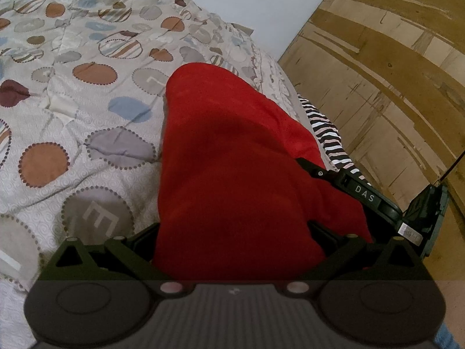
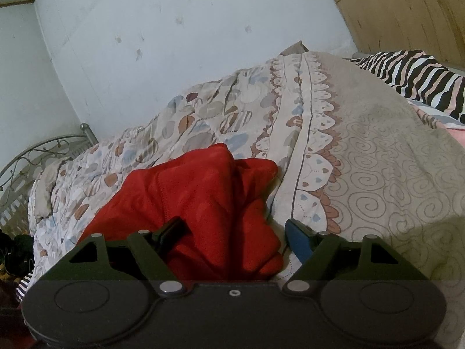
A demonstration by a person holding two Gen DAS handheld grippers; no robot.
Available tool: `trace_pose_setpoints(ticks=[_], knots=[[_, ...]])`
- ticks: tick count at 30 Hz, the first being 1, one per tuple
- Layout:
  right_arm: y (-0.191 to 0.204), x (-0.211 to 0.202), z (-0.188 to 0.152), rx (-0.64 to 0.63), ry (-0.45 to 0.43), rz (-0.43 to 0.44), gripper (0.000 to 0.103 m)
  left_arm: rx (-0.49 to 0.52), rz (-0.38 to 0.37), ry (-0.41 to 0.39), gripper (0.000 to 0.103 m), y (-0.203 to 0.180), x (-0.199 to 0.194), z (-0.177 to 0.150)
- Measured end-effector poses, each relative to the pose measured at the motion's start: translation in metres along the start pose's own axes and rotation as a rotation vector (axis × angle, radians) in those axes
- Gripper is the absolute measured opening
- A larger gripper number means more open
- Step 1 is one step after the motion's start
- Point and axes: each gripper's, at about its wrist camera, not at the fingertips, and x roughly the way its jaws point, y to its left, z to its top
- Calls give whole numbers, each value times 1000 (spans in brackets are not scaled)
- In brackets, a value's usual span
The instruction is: Fold small clothes
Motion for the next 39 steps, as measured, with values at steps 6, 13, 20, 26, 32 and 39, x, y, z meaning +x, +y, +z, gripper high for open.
trace_pose_setpoints(ticks=[6,13,20,26,32,39], knots=[[0,0,0,0,-1,0,78,-13,-15,10,103,1,1,0],[14,1,13,-13,74,-37,64,-102,-125,84,103,23,9,7],[34,0,23,-35,123,-62,45,-60,-138,105,98,20,10,9],[79,-18,39,-145,66,-45,35,-43,-157,72,87,20,-6,15],[139,-22,59,-299,29,43,32,-6,-126,7,84,23,-33,34],[177,6,84,-247,-28,148,25,40,6,-59,84,56,-72,84]])
